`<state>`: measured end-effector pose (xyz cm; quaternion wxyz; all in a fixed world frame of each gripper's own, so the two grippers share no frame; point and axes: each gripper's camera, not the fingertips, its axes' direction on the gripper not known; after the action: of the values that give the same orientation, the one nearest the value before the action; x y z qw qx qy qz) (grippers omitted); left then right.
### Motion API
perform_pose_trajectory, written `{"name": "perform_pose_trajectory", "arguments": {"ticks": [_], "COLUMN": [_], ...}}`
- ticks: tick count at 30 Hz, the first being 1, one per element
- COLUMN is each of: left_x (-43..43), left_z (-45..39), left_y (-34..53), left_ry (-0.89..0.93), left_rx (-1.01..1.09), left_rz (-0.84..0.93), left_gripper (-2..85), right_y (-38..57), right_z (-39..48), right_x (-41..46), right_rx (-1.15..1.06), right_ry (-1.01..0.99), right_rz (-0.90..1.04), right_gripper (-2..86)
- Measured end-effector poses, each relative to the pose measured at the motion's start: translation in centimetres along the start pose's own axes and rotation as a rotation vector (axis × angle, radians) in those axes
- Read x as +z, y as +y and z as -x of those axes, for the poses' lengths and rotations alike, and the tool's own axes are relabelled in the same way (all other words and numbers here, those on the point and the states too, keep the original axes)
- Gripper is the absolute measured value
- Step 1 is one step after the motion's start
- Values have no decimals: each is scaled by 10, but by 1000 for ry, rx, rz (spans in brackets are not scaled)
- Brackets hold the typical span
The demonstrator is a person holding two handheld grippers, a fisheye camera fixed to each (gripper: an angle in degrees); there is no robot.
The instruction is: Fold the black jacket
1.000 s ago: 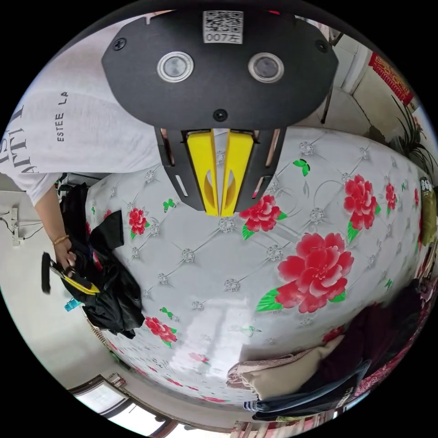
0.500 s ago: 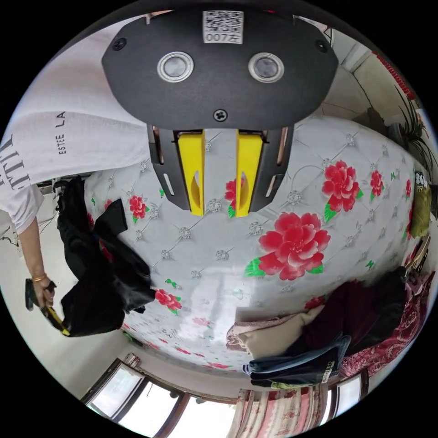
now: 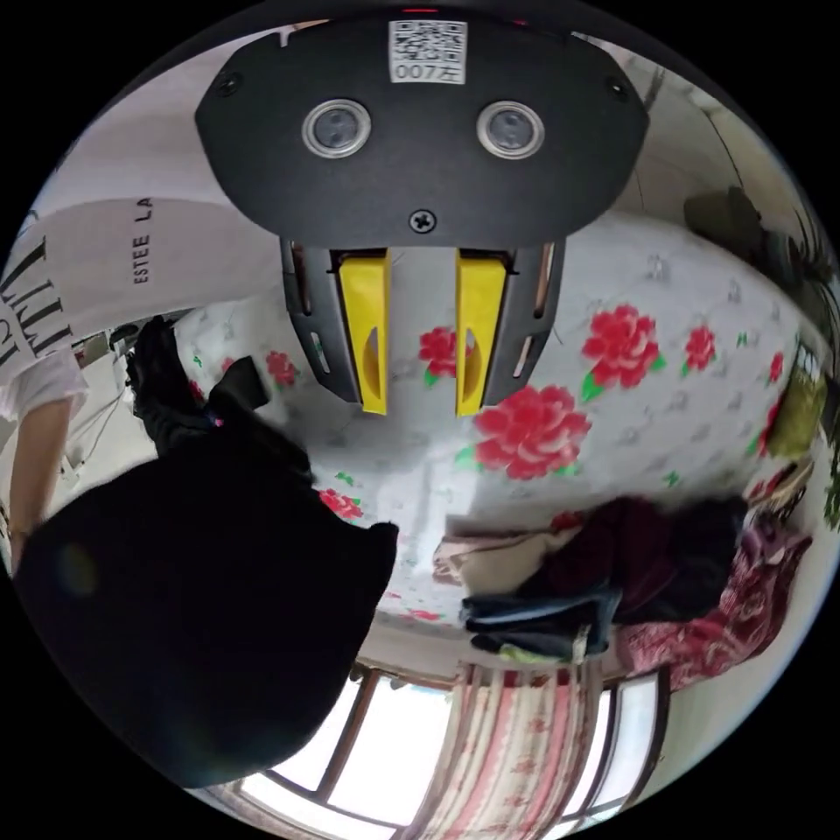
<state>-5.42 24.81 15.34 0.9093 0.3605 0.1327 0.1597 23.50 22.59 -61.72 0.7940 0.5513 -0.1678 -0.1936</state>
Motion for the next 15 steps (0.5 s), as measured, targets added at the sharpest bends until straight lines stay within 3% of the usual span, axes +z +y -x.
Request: {"name": "perform_pose_trajectory", "arguments": {"ticks": [3,6,15], "left_x": [7,-8,-10], "left_z": [52,98,114], "left_y": [38,78,120], "left_ry": [-59,-79,-60], "left_rx": [-155,-290,-355], "left_rz": [74,117,274], "left_gripper": [105,102,115], "right_y": [74,157,248], "right_z": [-16,-28,-69], "right_x": [137,212,250], "right_rx": [121,274,344], "right_ry": [-73,-118,251], "right_rz": [260,413,783], "right_gripper": [50,55,70]}}
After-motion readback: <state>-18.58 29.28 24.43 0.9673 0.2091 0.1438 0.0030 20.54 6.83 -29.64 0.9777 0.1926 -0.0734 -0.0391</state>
